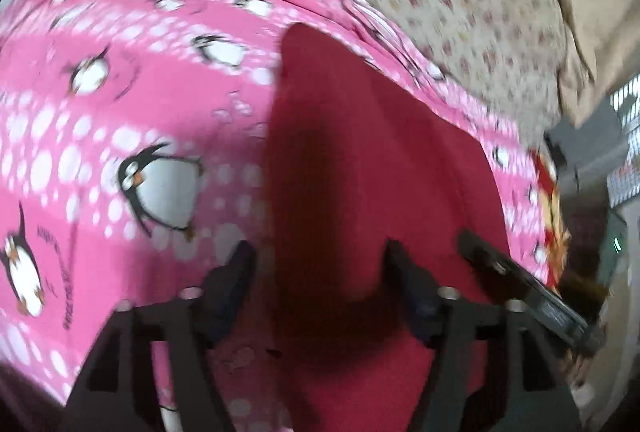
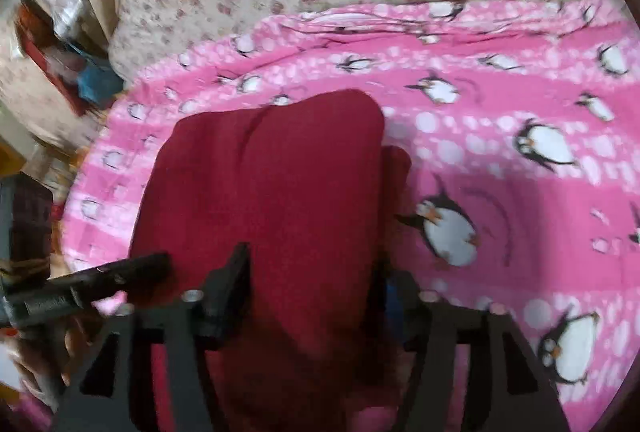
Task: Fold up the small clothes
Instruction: 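Press the folded sweatshirt square with both open grippers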
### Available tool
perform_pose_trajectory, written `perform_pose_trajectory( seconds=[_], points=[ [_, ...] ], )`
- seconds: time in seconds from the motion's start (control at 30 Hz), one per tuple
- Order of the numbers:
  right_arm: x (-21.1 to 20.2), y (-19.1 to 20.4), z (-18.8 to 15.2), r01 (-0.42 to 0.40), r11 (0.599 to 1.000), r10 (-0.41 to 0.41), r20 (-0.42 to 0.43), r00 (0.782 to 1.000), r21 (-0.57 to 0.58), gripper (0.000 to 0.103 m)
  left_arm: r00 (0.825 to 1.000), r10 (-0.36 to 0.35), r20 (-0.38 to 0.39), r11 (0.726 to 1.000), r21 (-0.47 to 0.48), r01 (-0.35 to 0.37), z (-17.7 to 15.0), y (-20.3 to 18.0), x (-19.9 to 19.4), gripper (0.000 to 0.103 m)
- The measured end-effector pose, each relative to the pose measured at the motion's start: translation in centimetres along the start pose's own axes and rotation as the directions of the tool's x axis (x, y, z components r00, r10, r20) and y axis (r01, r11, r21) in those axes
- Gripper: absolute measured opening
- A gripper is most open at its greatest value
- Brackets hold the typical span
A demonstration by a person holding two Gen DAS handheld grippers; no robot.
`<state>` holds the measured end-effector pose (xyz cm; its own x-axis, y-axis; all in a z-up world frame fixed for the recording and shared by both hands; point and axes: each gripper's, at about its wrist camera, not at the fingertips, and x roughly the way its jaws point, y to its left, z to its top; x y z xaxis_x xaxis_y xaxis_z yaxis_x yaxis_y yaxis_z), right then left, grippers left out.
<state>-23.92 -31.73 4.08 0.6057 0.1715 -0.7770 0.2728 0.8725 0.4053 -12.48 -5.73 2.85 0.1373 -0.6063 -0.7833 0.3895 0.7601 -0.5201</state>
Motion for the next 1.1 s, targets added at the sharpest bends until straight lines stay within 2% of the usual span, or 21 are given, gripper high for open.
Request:
perform_pose_trajectory(
  seconds=[0.07,0.17,0.3,0.33,0.4,0.5,0.53,0.6,0.8,0.93,1.1],
  points=[
    [-1.9,0.6,-0.2,0.029,0.999,-0.028,0.024,0.999,-0.025,0.067,1.000,0.006,0.026,1.000,-0.011,-0.005,-0.1,0.1,-0.3,0.054],
    [-5.9,1.9,-0.8,0.074,0.993,-0.064,0.104,0.993,-0.093,0.067,0.991,0.082,0.107,0.995,0.053,-0.088,-0.2,-1.2,-0.9,0.054],
    [-8.8,3.8,-1.4,0.016,0.988,0.008,0.152,0.988,-0.157,0.061,0.970,0.146,0.194,0.978,0.121,-0.171,-0.9,-2.6,-1.6,0.054],
    [-8.6,4.6,-1.6,-0.015,0.983,0.041,0.139,0.989,-0.184,0.060,0.968,0.148,0.202,0.976,0.128,-0.176,-1.1,-2.7,-1.8,0.054],
    [-7.7,5.5,-2.2,-0.030,0.975,0.054,0.108,0.993,-0.219,0.054,0.964,0.155,0.214,0.974,0.131,-0.185,-1.3,-2.6,-1.9,0.054],
    [-4.7,5.9,-3.5,0.022,0.963,-0.008,0.054,0.999,-0.267,0.053,0.957,0.184,0.223,0.969,0.124,-0.215,-2.1,-2.3,-1.8,0.054],
    [-3.1,5.6,-4.1,0.080,0.958,-0.076,0.025,0.997,-0.275,0.053,0.959,0.180,0.221,0.969,0.127,-0.212,-2.2,-2.4,-1.8,0.054],
    [-2.5,5.1,-4.7,0.100,0.957,-0.093,0.038,0.995,-0.272,0.053,0.956,0.184,0.226,0.966,0.140,-0.219,-2.4,-2.7,-1.7,0.054],
    [-4.7,5.6,-4.4,0.097,0.967,-0.083,0.067,0.994,-0.235,0.054,0.928,0.242,0.284,0.928,0.212,-0.307,-3.1,-4.1,-2.3,0.054],
    [-6.4,5.8,-4.5,0.087,0.981,-0.070,0.104,0.992,-0.173,0.060,0.917,0.244,0.316,0.923,0.215,-0.320,-3.5,-4.4,-3.1,0.054],
    [-7.3,6.6,-4.8,0.117,0.981,-0.100,0.118,0.988,-0.152,0.067,0.912,0.246,0.327,0.922,0.212,-0.325,-3.8,-4.3,-3.7,0.054]
  ],
)
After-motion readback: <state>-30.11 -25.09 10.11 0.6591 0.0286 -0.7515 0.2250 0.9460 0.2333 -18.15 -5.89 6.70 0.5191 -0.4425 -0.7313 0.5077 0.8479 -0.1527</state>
